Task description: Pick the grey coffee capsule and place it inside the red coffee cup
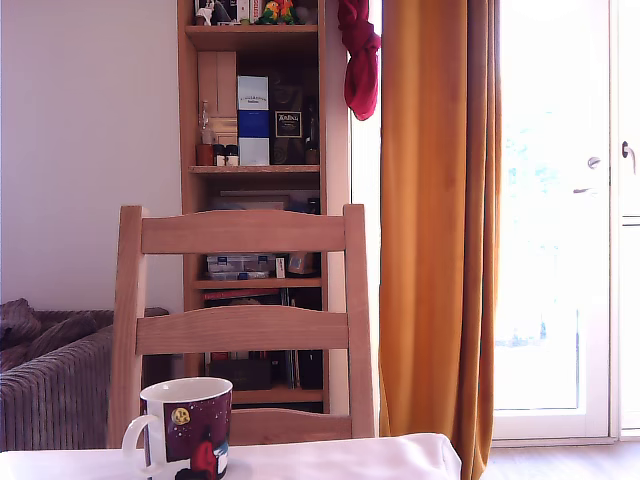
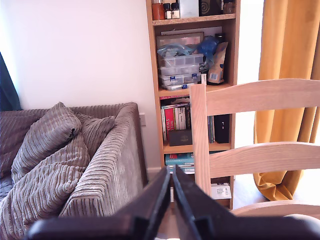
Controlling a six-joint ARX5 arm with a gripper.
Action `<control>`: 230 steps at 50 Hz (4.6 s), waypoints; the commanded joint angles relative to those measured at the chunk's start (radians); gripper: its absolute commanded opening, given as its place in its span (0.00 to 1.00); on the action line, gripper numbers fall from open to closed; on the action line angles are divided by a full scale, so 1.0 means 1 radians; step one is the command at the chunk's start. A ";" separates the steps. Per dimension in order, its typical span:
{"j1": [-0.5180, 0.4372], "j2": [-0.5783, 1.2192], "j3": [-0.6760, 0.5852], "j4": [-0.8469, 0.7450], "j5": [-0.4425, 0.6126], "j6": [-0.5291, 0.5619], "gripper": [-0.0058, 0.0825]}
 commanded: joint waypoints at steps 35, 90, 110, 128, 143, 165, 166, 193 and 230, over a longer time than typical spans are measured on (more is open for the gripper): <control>-0.079 0.010 -0.047 0.027 0.652 -0.446 0.07; -0.525 1.050 0.289 -0.016 0.330 -0.315 0.80; -0.536 1.493 0.612 -0.227 0.252 -0.251 0.80; -0.565 1.763 0.819 -0.328 0.227 -0.234 0.80; -0.597 1.896 0.905 -0.375 0.148 -0.229 0.80; -0.612 1.974 0.941 -0.357 0.105 -0.231 0.80; -0.612 1.974 0.941 -0.355 0.105 -0.232 0.80; -0.612 1.974 0.941 -0.344 0.154 -0.253 0.35; -0.554 1.966 1.245 -0.447 0.200 -0.172 0.35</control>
